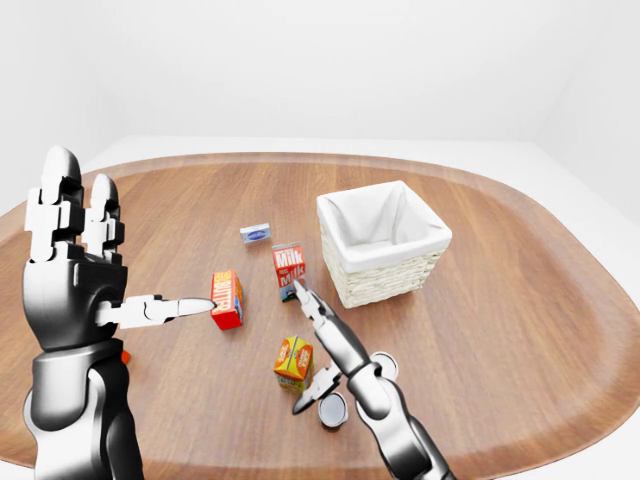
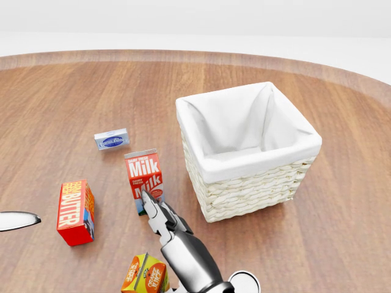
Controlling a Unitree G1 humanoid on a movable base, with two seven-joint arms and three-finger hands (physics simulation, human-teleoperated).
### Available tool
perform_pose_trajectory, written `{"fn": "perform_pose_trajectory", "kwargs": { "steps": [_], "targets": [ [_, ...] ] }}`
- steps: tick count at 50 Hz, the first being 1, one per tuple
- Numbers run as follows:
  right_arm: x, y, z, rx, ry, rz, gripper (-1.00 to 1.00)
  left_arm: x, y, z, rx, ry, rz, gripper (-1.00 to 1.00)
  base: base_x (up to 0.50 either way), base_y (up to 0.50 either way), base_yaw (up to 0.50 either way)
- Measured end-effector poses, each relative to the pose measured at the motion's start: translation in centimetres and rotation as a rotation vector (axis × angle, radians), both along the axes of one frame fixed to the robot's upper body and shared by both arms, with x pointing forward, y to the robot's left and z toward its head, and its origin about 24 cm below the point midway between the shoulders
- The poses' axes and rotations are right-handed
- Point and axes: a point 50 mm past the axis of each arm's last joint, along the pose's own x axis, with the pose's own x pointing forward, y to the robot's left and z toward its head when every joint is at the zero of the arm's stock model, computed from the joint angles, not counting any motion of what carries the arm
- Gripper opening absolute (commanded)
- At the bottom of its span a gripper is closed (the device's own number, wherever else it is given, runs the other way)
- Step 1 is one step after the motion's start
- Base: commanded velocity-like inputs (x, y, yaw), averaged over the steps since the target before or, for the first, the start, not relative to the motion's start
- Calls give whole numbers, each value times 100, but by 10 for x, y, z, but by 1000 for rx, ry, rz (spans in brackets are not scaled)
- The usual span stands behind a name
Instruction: Pick up the orange juice, and put it in the basket.
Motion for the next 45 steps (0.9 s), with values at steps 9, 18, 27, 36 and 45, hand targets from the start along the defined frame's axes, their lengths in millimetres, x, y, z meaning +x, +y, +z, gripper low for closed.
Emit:
{"fn": "perform_pose_trajectory", "kwargs": {
  "steps": [9,18,27,36,45],
  "targets": [
    [0,0,-9,1,19,0,100,0,0,0,0,0,0,100,0,0,0],
    [0,1,-17,0,36,2,100,0,0,0,0,0,0,100,0,0,0],
    [1,4,-26,3,55,7,100,0,0,0,0,0,0,100,0,0,0],
    [4,5,-41,-15,114,-13,100,0,0,0,0,0,0,100,0,0,0],
    [6,5,-53,-30,165,-30,100,0,0,0,0,0,0,100,0,0,0]
  ]
}}
